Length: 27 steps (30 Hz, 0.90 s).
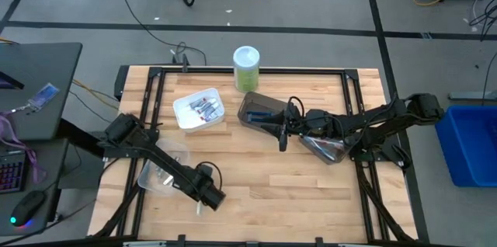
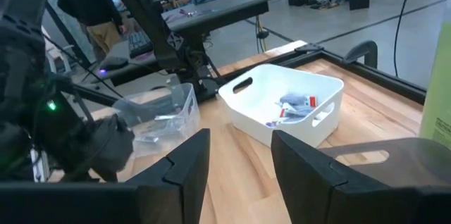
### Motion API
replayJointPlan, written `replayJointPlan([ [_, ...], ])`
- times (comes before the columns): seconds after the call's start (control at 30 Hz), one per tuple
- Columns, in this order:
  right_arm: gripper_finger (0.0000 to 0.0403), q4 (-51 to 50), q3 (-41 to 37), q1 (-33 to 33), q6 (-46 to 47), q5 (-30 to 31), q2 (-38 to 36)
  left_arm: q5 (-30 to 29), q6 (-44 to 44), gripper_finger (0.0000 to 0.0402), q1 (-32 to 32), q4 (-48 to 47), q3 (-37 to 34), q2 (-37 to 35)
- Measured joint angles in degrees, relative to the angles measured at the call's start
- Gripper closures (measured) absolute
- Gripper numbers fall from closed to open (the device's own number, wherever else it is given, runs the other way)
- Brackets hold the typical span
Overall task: Pick & Place Travel size toiletries
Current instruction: Put the green toothbrush into the right black bin
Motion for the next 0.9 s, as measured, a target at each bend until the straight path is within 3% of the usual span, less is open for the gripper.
replayJointPlan([
  [0.33,0.0244,-0.07,0.0,0.01,0.02,0.0,0.0,1.75,3.43,0.0275,0.04,2.5,0.23,2.24],
  [0.57,0.0246,-0.05,0.02,0.0,0.02,0.0,0.0,1.09,6.76,0.034,0.04,3.18,0.17,2.33],
  [0.73,0.0247,-0.03,0.02,0.01,0.02,0.0,0.0,-1.05,10.22,0.0376,-0.02,2.82,0.89,2.45],
  [0.9,0.0248,-0.05,0.02,-0.01,0.02,-0.37,0.0,-7.6,15.8,0.0365,0.04,2.93,4.79,2.65],
])
